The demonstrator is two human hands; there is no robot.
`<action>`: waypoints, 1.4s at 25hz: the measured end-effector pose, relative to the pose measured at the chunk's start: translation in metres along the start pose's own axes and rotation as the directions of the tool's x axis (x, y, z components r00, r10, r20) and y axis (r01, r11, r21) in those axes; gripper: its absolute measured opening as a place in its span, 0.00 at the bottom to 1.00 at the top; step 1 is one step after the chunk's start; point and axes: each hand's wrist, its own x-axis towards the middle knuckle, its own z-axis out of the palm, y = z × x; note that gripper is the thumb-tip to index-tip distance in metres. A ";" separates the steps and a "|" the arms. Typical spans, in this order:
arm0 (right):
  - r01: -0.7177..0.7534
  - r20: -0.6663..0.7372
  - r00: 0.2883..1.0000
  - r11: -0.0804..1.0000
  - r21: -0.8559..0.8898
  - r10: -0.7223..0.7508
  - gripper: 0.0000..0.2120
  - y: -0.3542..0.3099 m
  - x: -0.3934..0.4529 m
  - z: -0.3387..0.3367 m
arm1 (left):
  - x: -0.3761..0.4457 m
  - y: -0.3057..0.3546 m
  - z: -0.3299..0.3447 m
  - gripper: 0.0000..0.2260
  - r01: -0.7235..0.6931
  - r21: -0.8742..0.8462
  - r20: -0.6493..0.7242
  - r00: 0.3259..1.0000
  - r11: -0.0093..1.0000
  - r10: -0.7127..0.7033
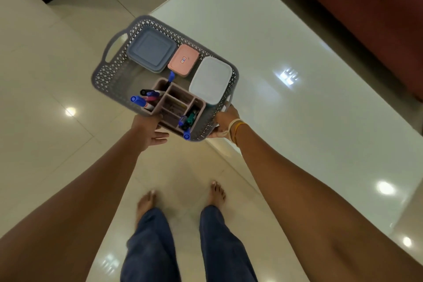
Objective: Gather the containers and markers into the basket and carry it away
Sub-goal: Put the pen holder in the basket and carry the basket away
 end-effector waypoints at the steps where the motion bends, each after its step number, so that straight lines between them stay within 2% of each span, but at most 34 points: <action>1: -0.023 0.019 1.000 0.999 0.031 0.023 0.26 0.006 -0.010 0.002 | -0.002 -0.009 -0.008 0.18 0.007 0.011 -0.014 1.000 1.000 -0.006; 3: -0.058 0.044 0.997 0.997 0.060 0.056 0.26 0.022 -0.031 0.012 | -0.008 -0.024 -0.029 0.19 0.000 0.010 0.009 1.000 1.000 0.000; 6: -0.058 0.002 0.998 0.994 0.094 0.058 0.28 0.049 -0.059 0.039 | -0.018 -0.038 -0.068 0.18 -0.045 -0.015 0.089 0.995 0.999 0.046; 8: -0.088 0.003 0.996 0.974 0.209 0.089 0.30 0.071 -0.079 0.071 | -0.022 -0.045 -0.104 0.20 -0.081 0.023 0.130 0.989 0.996 0.077; 11: -0.113 0.023 0.994 0.957 0.268 0.111 0.30 0.105 -0.105 0.126 | -0.025 -0.059 -0.159 0.20 -0.105 0.078 0.124 0.988 0.991 0.095; 13: -0.130 0.035 0.992 0.949 0.289 0.125 0.30 0.130 -0.113 0.162 | -0.025 -0.075 -0.194 0.16 -0.127 0.114 0.129 0.985 0.985 0.112; 15: -0.140 0.027 0.990 0.946 0.291 0.138 0.29 0.150 -0.118 0.186 | -0.020 -0.092 -0.217 0.14 -0.111 0.129 0.125 0.988 0.985 0.095; 20: -0.142 0.010 0.989 0.956 0.255 0.145 0.24 0.183 -0.129 0.214 | -0.008 -0.131 -0.247 0.21 -0.006 0.086 0.119 0.993 0.996 -0.005; 25: -0.119 -0.025 0.991 0.956 0.269 0.130 0.19 0.223 -0.124 0.229 | 0.006 -0.163 -0.254 0.26 0.024 0.062 0.132 0.991 0.998 -0.033; 27: -0.110 -0.037 0.990 0.918 0.382 0.134 0.22 0.243 -0.106 0.237 | 0.024 -0.174 -0.250 0.32 0.003 0.079 0.161 0.987 0.997 -0.016; 30: -0.131 -0.018 0.984 0.797 0.590 0.175 0.28 0.256 -0.082 0.250 | 0.051 -0.178 -0.236 0.39 -0.054 0.143 0.181 0.983 0.988 0.027; 35: -0.067 -0.103 0.967 0.620 0.782 0.234 0.28 0.258 -0.023 0.268 | 0.100 -0.181 -0.204 0.39 -0.236 0.377 0.329 0.938 0.896 0.108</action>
